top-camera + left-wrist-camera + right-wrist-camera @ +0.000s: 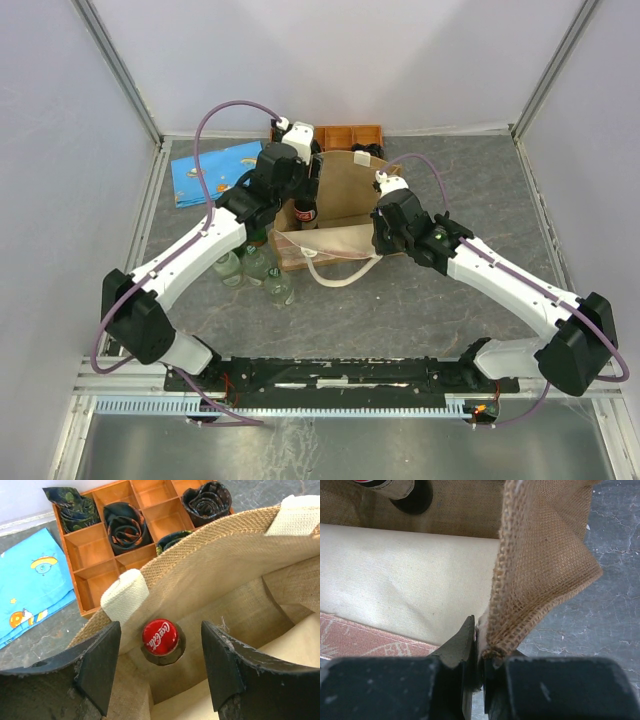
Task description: Take the beverage out of the canvas bag
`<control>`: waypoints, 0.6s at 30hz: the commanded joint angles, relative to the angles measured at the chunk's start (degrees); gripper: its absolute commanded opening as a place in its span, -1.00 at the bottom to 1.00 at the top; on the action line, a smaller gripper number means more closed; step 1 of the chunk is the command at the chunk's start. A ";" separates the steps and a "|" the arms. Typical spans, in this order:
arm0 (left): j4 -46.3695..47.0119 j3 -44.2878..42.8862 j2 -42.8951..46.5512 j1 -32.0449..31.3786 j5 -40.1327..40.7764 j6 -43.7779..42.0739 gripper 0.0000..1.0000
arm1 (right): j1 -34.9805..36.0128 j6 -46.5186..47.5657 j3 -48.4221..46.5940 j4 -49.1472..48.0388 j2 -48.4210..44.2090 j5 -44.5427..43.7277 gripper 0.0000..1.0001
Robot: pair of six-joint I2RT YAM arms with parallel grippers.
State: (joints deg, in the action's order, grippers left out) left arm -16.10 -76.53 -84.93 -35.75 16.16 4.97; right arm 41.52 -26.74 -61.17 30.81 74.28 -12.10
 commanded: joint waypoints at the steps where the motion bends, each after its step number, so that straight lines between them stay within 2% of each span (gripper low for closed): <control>1: 3.19 0.37 -0.62 -0.03 -2.73 2.85 0.43 | 0.29 0.37 -0.67 -2.26 -2.03 -0.73 -0.73; 11: 5.98 3.94 -2.38 -0.02 -1.16 2.04 0.34 | 0.27 0.21 -0.73 -2.52 -1.52 -0.65 -0.73; 18: 16.09 10.12 -1.86 -0.04 -1.11 -0.54 0.16 | 0.31 0.45 -0.88 -2.47 -1.09 -0.39 -0.73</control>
State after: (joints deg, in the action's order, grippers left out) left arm -9.34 -68.93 -87.50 -35.75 14.57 5.52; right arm 41.52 -26.76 -61.14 30.76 74.28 -12.10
